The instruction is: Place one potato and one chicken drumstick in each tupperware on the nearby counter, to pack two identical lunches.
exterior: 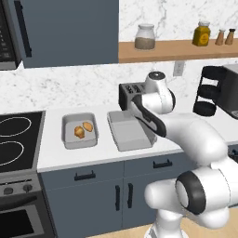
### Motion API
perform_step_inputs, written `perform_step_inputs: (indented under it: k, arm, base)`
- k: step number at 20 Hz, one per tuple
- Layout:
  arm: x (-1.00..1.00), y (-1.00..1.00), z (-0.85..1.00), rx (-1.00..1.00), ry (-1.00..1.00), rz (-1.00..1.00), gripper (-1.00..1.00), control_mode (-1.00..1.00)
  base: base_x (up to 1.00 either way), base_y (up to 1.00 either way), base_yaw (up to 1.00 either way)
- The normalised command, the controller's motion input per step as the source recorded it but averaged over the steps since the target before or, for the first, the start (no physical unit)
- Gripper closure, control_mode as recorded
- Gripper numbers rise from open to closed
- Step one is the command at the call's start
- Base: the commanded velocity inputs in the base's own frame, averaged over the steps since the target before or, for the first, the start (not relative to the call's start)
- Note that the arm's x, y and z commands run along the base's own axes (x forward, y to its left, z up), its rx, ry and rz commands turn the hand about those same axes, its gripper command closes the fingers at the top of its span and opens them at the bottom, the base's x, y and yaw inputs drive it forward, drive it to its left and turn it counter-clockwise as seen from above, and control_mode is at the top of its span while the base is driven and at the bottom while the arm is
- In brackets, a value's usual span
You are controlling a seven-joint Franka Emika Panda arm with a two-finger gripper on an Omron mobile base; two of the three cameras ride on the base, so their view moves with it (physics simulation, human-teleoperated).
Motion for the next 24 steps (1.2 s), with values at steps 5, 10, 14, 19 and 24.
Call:
perform_step_inputs:
  k: [5, 10, 14, 19, 24]
  arm:
    - [0.80, 0.01, -0.64, -0.01, 0.07, 0.00, 1.00, -1.00]
    - [0.95, 0.14, -0.54, -0.02, 0.12, 0.00, 1.00, -1.00]
    - [0.89, 0.21, -0.44, -0.05, 0.10, 0.00, 1.00, -1.00]
    - [0.71, 0.26, -0.16, -0.09, 0.01, 0.00, -1.00, -1.00]
    - [0.06, 0.00, 0.00, -0.02, -0.01, 0.00, -1.00, -1.00]
  base:
    - [0.00, 0.00, 0.00]
    - [0.00, 0.00, 0.00]
    - [0.00, 0.00, 0.00]
    - [0.00, 0.00, 0.00]
    - [0.00, 0.00, 0.00]
